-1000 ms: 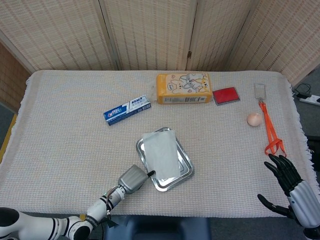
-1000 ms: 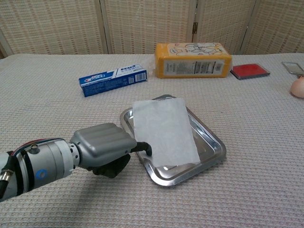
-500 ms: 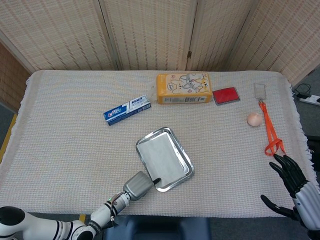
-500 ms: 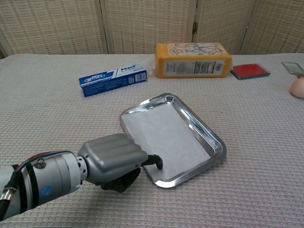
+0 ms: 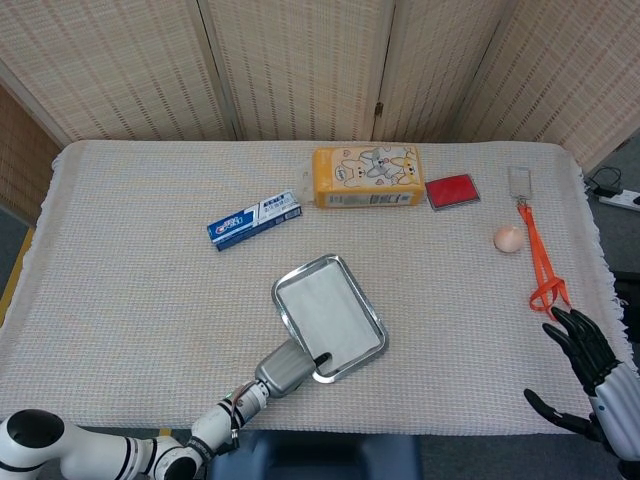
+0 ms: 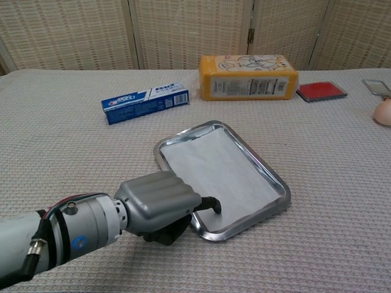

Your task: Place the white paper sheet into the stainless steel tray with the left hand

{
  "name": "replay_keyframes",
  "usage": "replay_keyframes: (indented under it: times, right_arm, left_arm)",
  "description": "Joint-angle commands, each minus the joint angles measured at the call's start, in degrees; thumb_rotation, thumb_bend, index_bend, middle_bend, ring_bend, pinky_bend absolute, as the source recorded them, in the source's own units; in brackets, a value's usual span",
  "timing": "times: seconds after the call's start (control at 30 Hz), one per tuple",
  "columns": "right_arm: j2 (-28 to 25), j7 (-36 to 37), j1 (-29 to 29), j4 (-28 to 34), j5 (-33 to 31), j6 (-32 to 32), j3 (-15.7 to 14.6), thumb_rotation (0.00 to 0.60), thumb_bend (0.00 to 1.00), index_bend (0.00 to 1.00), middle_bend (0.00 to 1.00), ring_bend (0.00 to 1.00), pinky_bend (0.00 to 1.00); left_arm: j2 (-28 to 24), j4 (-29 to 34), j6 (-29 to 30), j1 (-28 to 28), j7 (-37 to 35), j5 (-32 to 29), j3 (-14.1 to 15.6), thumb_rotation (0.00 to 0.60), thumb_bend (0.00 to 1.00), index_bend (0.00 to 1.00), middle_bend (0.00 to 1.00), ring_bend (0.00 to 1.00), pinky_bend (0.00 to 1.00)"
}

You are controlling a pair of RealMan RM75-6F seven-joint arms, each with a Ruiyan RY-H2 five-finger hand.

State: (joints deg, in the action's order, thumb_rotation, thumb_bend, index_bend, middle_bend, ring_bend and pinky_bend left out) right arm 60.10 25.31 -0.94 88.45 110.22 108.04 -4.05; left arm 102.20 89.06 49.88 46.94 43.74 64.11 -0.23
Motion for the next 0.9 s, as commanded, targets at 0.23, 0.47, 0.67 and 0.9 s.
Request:
replay_keyframes:
  times: [0.23, 0.47, 0.67, 0.9]
  right_arm:
    - [-0.13, 0.24, -0.03, -0.01, 0.01, -0.03, 0.01, 0.600, 0.32, 0.00, 0.00, 0.00, 0.00]
    - [-0.07, -0.17, 0.09, 0.00, 0.42, 0.10, -0.11, 0.600, 0.32, 0.00, 0.00, 0.00, 0.00]
    - [0.16, -0.96, 0.09, 0.02, 0.74, -0.09, -0.17, 0.600, 0.32, 0.00, 0.00, 0.00, 0.00]
    - [0.38, -1.96, -0.25, 0.03, 0.86, -1.51, -0.47, 0.600, 0.32, 0.00, 0.00, 0.00, 0.00]
  left_arm:
    - [0.73, -0.74, 1.37, 0.14, -1.23, 1.92, -0.04, 0.600, 0.98, 0.15, 1.00, 1.00, 1.00]
    - [0.16, -0.32, 2.96, -0.23, -2.14, 3.44, -0.24, 0.600, 0.98, 0.11, 1.00, 1.00, 1.00]
    - [-1.18, 1.32, 5.69, -0.92, -3.67, 6.45, -0.67, 0.600, 0.98, 0.11, 1.00, 1.00, 1.00]
    - [-8.15, 6.37, 14.68, -5.37, -7.80, 12.55, -0.06, 0.600, 0.54, 0.05, 0.98, 0.81, 0.91]
